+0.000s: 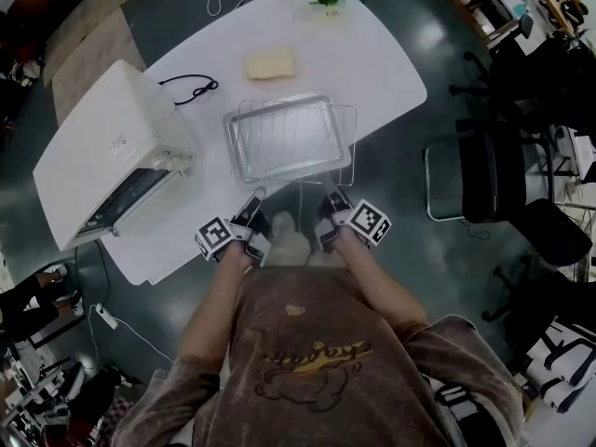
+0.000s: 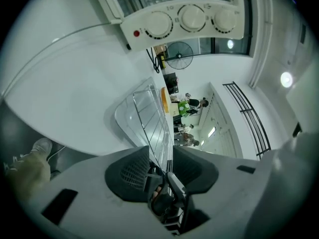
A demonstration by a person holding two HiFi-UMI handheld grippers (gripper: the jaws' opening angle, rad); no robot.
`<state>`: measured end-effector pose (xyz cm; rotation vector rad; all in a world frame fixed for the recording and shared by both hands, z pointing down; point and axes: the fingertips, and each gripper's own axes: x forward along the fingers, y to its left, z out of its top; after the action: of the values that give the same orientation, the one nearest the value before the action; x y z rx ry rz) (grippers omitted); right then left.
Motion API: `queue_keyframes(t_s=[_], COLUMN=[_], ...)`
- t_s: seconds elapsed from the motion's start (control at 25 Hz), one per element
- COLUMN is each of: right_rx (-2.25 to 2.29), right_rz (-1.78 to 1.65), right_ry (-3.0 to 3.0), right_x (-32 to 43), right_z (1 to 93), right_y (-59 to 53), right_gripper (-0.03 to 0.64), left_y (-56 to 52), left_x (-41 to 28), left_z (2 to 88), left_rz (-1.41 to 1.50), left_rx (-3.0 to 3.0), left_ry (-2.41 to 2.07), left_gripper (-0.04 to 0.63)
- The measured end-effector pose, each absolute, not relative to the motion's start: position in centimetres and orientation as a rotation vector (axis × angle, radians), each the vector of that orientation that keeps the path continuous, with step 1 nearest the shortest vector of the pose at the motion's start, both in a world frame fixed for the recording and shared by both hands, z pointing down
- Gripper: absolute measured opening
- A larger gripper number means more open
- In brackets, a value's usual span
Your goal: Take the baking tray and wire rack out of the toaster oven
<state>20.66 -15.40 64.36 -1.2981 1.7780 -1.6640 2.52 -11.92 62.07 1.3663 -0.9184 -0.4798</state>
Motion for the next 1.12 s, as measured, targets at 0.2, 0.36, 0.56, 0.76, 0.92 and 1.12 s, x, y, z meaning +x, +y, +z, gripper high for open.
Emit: queue_keyframes(t_s=[0.2, 0.36, 0.56, 0.76, 0.92, 1.12], right_rx=[-1.341, -1.31, -1.242, -1.162, -1.091, -1.044], right_rz=[-1.72, -1.732, -1.784, -1.72, -1.533, -1.178], right_ry=[1.807, 1.839, 1.934, 2.044, 2.22, 2.545], right_x=[20.8, 20.6, 19.7, 19.8, 19.8, 18.8], right_z=[66.0, 66.4, 66.0, 61.2, 54.5, 46.5], right_y=[-15.3, -15.4, -13.7, -11.9, -12.5, -13.7], right_gripper=[0.027, 0.1, 0.138, 0.143, 0.143, 0.143], left_y=[-11.5, -11.6, -11.7, -13.2, -14.5, -15.5], left_x=[1.9, 1.6, 1.6, 2.6, 3.3, 5.0], left_z=[61.4, 61.0, 59.9, 55.1, 50.1, 43.8], left_rz=[-0.515, -0.536, -0.539, -0.506, -0.483, -0.374], left_rx=[1.357, 1.364, 1.399, 1.599, 1.765, 2.054], left_ry=[-0.947, -0.962, -0.97, -0.939, -0.92, -0.912], left_gripper=[0.126, 0.126, 0.126, 0.133, 0.137, 0.138])
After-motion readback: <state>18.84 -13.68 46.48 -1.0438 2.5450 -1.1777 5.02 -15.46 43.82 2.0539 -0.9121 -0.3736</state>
